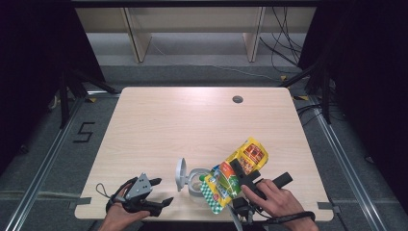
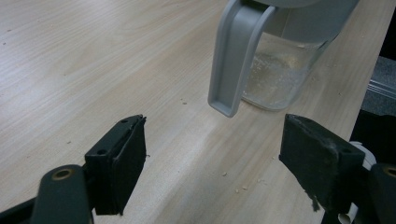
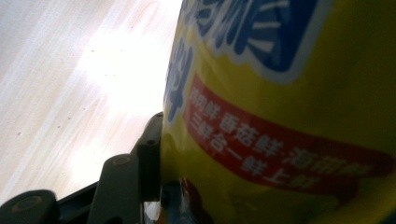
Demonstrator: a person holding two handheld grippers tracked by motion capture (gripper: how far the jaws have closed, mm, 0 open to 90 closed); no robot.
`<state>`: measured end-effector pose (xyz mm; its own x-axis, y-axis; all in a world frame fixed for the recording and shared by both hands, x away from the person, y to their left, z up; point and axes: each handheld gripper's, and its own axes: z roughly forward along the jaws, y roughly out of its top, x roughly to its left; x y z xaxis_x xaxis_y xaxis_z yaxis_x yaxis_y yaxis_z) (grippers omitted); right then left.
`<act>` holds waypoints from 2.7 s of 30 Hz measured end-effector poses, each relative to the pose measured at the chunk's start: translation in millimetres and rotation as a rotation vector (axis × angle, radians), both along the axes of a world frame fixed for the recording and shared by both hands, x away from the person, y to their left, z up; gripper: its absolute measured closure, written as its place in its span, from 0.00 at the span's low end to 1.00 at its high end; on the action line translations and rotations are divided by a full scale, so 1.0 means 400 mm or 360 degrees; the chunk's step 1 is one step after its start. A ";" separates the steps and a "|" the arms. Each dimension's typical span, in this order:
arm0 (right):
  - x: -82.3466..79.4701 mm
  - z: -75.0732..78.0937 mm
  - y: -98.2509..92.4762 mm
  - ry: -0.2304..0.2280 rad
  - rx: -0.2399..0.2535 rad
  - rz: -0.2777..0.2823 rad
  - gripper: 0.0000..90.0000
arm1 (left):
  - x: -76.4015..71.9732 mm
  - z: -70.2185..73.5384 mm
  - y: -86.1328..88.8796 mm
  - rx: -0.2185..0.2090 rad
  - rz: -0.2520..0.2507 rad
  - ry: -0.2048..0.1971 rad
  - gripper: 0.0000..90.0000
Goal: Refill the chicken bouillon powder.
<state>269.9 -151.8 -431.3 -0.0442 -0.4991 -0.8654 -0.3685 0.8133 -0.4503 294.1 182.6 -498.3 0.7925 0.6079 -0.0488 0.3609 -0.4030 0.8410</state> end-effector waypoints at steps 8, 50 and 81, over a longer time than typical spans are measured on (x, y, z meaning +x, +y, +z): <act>0.001 -0.002 0.003 -0.0007 -0.0018 0.0006 0.55 | 0.002 0.003 0.005 0.0033 -0.0018 -0.0015 0.24; -0.010 -0.003 0.004 -0.0099 -0.0118 0.0001 0.55 | 0.002 0.003 0.005 0.0047 -0.0020 -0.0010 0.25; -0.006 0.018 0.018 -0.0222 -0.0232 0.0137 0.56 | -0.007 0.005 0.001 0.0082 -0.0025 -0.0023 0.25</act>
<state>267.7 -144.6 -424.1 0.1193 -0.6162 -0.7785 -0.3594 0.7041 -0.6124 291.3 183.1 -496.4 0.8023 0.5969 -0.0060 0.3422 -0.4516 0.8240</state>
